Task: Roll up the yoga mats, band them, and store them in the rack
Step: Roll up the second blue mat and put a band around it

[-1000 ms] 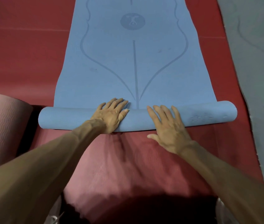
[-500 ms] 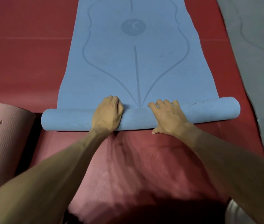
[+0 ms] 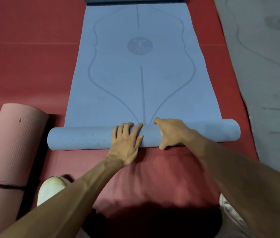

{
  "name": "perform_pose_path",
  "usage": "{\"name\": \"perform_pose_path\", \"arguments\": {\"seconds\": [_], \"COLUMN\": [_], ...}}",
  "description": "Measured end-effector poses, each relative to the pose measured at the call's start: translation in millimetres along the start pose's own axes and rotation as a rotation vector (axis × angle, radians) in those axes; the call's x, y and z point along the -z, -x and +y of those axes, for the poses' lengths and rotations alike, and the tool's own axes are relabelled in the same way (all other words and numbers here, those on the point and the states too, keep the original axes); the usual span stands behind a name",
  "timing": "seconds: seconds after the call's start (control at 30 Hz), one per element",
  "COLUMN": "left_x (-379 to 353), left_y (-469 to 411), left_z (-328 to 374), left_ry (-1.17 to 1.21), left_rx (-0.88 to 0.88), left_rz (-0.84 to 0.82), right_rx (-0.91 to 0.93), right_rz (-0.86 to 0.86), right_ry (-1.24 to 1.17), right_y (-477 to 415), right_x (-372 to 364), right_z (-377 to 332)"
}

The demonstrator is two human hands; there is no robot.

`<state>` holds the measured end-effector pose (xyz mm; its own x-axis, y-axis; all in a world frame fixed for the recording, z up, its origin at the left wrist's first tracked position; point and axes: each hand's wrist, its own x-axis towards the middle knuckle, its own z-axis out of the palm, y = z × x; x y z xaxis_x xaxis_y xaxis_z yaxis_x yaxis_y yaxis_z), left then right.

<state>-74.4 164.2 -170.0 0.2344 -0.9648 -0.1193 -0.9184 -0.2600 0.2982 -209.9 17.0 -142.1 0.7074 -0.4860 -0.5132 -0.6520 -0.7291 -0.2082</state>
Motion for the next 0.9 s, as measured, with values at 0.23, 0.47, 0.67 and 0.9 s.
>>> {"name": "perform_pose_path", "arguments": {"seconds": [0.23,0.47,0.67,0.9], "left_x": [-15.9,-15.6,-12.4,-4.9], "left_y": [47.6,31.4,15.0,-24.4], "left_z": [6.9,4.3,0.4,-4.7], "left_ry": [0.081,0.061,0.023,-0.107], "left_rx": [-0.023,0.022,0.012,0.017], "left_rz": [-0.043,-0.193,-0.245,-0.233], "right_rx": [-0.009,0.024,0.059,-0.003], "right_rz": [-0.051,0.109,0.305,0.593], "right_ry": [-0.023,0.042,0.160,0.197], "right_y": [41.4,38.5,42.1,48.4], "right_x": [-40.4,-57.8,-68.4,-97.2], "right_z": [-13.7,-9.4,-12.4,-19.1]}}
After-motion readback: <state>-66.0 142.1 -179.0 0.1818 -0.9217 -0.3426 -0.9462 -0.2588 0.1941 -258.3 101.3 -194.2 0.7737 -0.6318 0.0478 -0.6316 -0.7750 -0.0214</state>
